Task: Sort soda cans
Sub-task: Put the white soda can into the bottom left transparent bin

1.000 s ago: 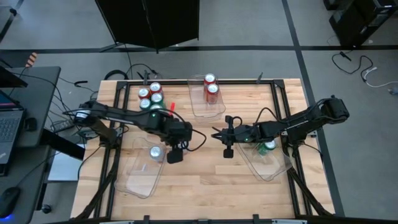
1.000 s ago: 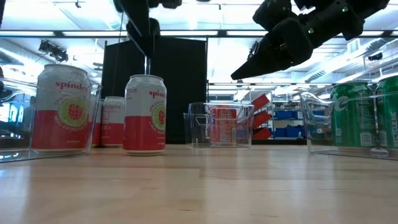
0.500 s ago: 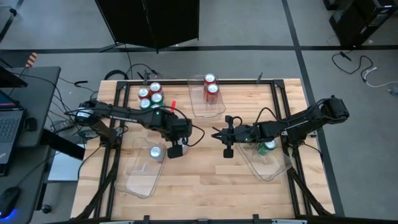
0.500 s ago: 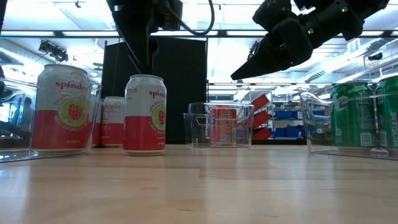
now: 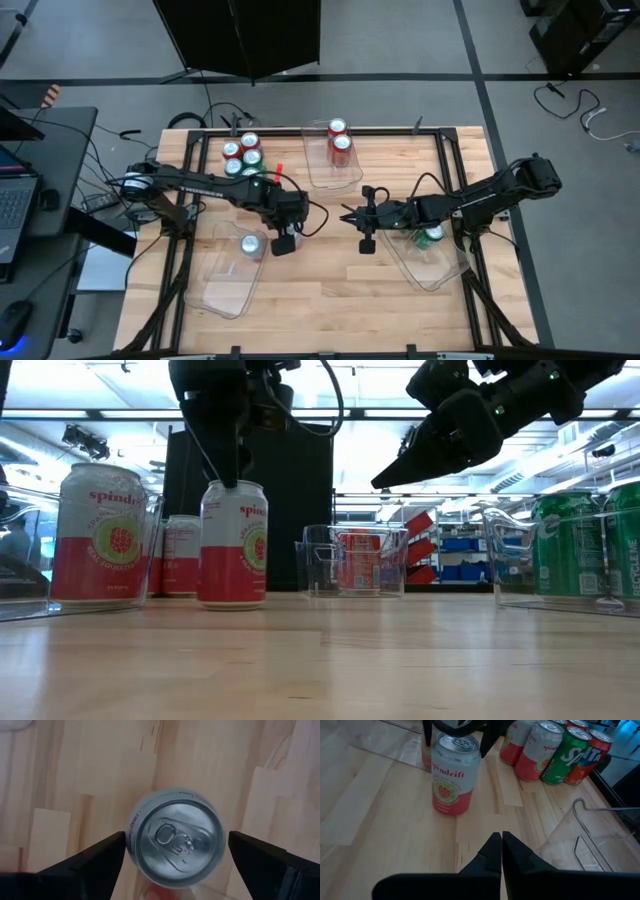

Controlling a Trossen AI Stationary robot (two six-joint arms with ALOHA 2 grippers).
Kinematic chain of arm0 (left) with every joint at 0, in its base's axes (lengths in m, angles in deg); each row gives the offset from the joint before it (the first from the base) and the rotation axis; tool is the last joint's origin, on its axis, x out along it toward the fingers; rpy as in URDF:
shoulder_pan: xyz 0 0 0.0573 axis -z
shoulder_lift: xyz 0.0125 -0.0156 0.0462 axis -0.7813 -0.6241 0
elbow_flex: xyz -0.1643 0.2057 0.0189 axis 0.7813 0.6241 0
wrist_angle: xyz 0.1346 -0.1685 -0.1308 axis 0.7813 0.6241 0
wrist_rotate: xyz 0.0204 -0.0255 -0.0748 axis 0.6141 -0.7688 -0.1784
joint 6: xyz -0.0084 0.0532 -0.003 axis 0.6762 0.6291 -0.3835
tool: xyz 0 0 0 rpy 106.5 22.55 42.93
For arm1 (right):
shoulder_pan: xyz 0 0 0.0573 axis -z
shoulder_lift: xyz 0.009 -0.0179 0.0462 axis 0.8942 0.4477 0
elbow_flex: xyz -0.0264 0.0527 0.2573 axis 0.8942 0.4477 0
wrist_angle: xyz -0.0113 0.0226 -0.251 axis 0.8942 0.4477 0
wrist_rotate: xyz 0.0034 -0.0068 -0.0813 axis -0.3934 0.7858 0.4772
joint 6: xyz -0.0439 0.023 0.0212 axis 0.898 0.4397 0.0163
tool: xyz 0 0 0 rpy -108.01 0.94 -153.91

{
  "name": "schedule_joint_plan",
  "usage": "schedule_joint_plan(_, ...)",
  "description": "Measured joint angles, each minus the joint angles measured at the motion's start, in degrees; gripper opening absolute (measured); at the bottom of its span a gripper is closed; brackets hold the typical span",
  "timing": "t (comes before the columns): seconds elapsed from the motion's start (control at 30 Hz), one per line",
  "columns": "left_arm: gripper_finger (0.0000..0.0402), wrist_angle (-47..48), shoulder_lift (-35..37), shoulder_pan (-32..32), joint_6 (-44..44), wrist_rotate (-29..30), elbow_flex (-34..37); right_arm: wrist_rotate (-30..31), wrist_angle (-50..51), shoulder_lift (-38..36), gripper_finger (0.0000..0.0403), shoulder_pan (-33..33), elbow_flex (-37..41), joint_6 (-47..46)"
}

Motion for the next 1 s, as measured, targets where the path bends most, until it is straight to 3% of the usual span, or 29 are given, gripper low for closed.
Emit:
schedule_joint_plan(0.27, 0.0349, -3.59, 0.00, 0.02, 1.61, 1.00, 2.47, 0.00, -0.04, 0.00, 0.0001, 0.00, -0.02, 0.00)
schedule_joint_plan(0.47, 0.0278, -0.37, -0.02, 0.06, 3.57, 3.29, 0.74, 0.00, -0.02, 0.02, 0.0001, 0.00, -0.02, 0.00)
schedule_joint_plan(0.73, 0.0277, 12.20, 1.49, 3.92, 3.64, 9.12, -12.01, 0.00, 0.00, 0.02, 0.0001, 0.00, -0.01, 0.00)
schedule_joint_plan(1.0, 0.0277, 26.55, 2.64, 11.43, -7.57, 11.50, -23.34, 0.00, 0.20, 0.02, 0.0000, 0.00, -0.02, 0.00)
